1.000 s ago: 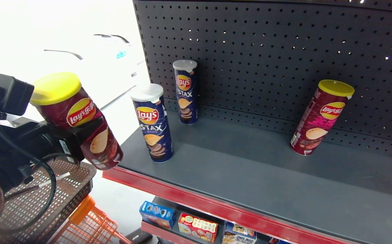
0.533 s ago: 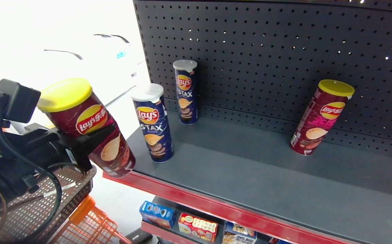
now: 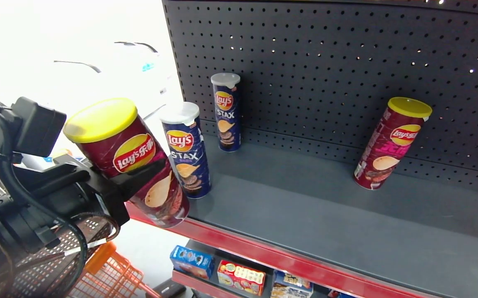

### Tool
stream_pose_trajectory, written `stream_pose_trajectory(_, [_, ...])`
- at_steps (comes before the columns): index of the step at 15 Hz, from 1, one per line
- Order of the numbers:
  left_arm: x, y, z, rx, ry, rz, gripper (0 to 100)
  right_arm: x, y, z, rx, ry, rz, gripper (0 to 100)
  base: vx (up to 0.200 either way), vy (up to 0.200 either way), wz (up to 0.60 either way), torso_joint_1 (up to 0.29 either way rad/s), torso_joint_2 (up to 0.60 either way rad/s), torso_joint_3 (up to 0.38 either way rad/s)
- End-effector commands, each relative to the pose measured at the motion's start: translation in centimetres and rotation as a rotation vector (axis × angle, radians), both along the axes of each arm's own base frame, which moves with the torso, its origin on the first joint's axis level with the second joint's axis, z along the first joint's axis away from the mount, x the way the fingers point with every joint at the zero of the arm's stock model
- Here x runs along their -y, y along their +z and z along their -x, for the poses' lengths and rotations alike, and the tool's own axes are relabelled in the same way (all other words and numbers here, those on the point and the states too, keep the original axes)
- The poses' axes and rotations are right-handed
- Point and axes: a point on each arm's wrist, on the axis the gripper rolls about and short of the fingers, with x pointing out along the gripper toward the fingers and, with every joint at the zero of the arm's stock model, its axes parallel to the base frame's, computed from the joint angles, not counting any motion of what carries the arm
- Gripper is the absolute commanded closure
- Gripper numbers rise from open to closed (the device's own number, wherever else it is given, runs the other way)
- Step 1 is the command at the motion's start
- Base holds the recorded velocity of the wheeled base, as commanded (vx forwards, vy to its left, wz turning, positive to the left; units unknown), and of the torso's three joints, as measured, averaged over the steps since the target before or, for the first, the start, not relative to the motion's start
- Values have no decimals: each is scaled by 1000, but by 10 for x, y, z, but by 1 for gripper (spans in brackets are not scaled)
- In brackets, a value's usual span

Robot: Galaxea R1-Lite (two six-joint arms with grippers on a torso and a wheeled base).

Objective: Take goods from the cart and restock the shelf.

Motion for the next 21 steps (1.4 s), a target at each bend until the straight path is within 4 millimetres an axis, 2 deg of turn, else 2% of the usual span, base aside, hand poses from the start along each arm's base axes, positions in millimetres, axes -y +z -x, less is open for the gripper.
stream_pose_trajectory(1, [10,3,2,2,-50,-1,100,0,0,0,-2,1,0,0,0,0,0,0,0,0])
stream_pose_trajectory(8, [39,-3,8,-29,-216,-23,100,0,0,0,-2,1,0,0,0,0,0,0,0,0])
stream_pose_trajectory(19, [45,-4,5,-36,-309,-25,100,0,0,0,-2,3,2,0,0,0,0,0,0,0])
stream_pose_trajectory(21, [46,-6,3,-44,-308,-30,100,0,0,0,-2,3,2,0,0,0,-600,-2,0,0])
